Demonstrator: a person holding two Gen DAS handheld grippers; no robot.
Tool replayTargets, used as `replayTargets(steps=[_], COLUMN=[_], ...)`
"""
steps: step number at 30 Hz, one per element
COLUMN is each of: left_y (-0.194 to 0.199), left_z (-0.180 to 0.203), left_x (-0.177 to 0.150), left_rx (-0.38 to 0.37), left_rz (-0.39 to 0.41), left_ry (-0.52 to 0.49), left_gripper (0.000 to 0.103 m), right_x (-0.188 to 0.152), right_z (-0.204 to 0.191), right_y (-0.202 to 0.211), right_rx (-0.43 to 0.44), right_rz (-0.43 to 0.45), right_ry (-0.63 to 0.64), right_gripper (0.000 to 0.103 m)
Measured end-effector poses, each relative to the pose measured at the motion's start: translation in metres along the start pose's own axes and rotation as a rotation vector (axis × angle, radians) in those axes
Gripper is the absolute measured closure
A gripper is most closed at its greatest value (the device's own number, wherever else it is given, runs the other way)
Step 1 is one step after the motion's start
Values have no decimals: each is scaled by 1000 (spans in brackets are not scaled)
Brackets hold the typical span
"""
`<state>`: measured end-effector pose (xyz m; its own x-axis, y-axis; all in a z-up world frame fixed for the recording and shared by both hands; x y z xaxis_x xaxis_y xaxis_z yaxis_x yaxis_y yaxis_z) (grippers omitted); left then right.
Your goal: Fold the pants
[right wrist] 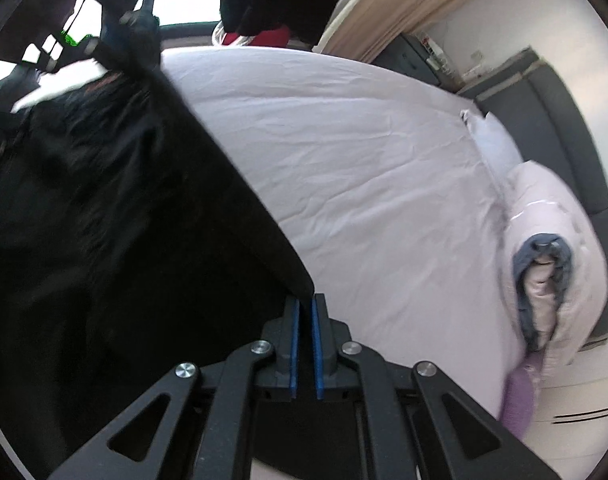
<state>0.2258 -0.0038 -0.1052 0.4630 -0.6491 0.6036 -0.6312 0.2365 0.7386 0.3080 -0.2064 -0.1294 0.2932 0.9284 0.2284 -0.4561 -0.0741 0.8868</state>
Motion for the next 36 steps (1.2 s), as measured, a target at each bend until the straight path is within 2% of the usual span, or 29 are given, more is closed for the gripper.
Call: replayTargets(steps=[3,6,9,13,18,24,30,36], left_y=[15,19,24,34,47,59,68,69], left_z=[17,37,64,88,89,118,131,149], left_x=[-14,-34,-55,-76,-93,-117,-118,-121], left_rx=[-26,-48,-59,-35,-88,-77,-10,-1], left_rz=[-3,-37,-61,-68,-67,-45,-6,3], left_ry=[3,-8,-36,-70,-22,-89,-150,-220], left_gripper=[98,98,98,98,98,98,98,98], right_x=[-24,-51,-61,-73,-84,-98,-102,-113], right_z=[-36,-70,-102,-134,-178,-219,-239,-251], right_y=[12,19,23,30,42,42,55,63], right_rx=[-60,-57,-65,-96,-83,-81,-95,-91], right_rz=[-34,-42,-48,-43,-31,-65,-55,-67], right_ry=[46,55,41,21,24,60,59,33], right_gripper=[100,100,100,100,100,100,100,100])
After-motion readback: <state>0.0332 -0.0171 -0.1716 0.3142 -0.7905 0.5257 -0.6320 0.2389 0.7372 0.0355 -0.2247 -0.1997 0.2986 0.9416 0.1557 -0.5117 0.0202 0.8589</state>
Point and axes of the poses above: each gripper's, at about its wrist camera, not at the fingertips, and y roughly against the way its jaws point, z to its right, x to its top, the point moved 7 cm from there along -y, roughly the way its jaws point, and after that the axes turned 6 degrees about x, right-handed, at the moved point
